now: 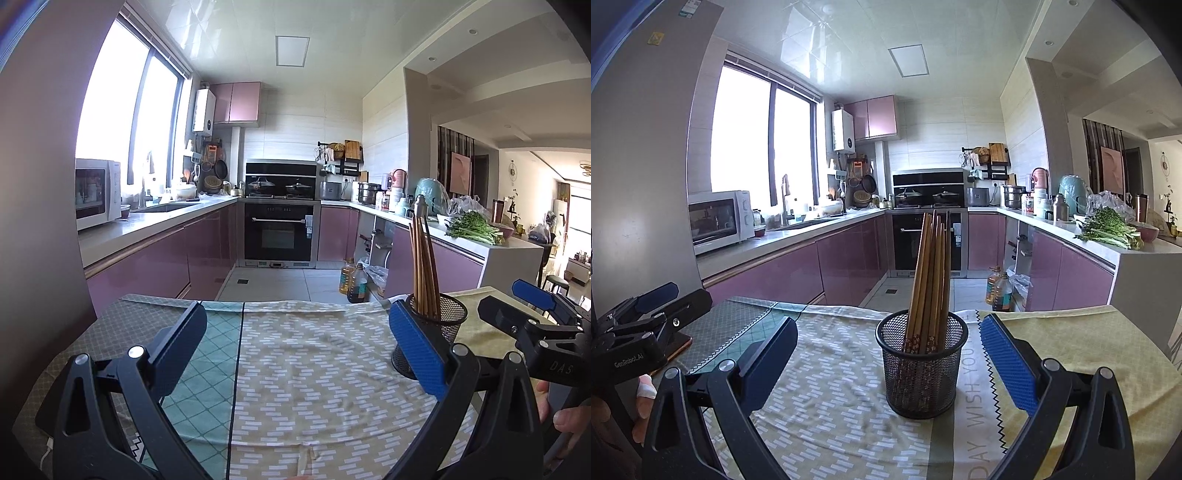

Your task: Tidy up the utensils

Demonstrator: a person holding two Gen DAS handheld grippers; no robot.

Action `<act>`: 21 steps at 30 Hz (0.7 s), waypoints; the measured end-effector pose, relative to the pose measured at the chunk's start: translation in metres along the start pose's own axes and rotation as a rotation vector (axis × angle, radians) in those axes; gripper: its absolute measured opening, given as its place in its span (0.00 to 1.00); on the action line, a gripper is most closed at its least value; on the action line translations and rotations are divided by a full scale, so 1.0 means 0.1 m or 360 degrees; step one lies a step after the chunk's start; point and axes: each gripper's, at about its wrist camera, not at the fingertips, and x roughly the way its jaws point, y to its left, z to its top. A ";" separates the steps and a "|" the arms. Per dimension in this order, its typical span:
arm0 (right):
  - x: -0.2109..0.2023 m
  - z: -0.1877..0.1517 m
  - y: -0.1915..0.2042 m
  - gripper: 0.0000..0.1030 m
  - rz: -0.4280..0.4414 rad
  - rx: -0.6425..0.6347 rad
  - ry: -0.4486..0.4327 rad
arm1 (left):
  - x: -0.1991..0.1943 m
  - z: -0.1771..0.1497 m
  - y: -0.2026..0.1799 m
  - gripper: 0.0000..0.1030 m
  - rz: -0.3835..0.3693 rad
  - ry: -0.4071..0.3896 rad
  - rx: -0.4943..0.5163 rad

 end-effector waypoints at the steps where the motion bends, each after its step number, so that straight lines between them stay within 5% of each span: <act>1: 0.00 0.00 0.00 0.93 -0.0002 -0.0001 -0.0003 | 0.00 0.00 0.00 0.94 0.0005 0.0000 -0.0001; 21: -0.02 0.00 0.01 0.93 -0.0009 -0.0004 -0.0025 | -0.05 0.05 0.00 0.94 0.0024 -0.0040 0.0018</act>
